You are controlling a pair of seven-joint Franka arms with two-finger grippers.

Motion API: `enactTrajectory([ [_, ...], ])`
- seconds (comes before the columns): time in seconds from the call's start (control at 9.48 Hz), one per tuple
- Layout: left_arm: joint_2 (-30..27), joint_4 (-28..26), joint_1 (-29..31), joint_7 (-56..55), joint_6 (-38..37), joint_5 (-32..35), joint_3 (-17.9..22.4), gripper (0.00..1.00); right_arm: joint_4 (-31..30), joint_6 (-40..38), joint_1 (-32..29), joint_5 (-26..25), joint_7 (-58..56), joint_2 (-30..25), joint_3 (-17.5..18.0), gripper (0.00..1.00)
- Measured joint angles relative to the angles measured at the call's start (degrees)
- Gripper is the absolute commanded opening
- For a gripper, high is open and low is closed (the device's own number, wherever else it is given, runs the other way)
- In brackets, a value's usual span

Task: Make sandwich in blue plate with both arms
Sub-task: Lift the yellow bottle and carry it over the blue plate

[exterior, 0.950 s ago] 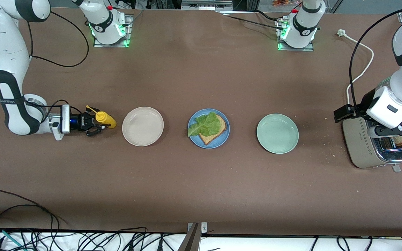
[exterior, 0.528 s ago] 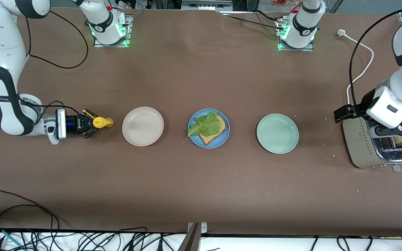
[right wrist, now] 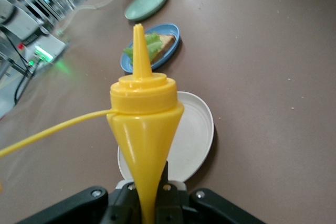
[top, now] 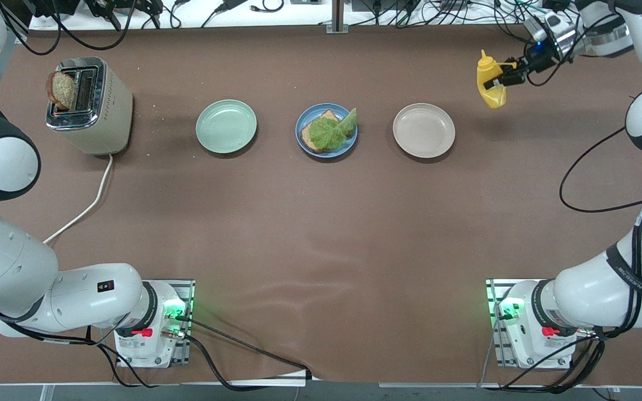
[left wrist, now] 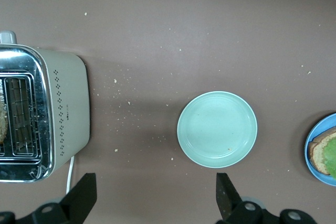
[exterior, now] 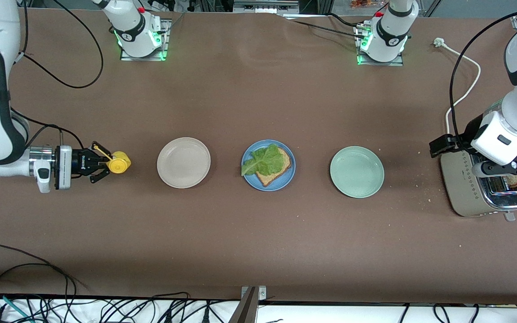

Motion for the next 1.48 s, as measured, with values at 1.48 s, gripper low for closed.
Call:
enactTrajectory([
  [1.48, 9.7, 0.2, 25.3, 20.9, 12.8, 7.9, 1.2, 0.91, 20.3, 1.3, 51.6, -77.3, 68.7, 3.9, -0.9, 0.1],
])
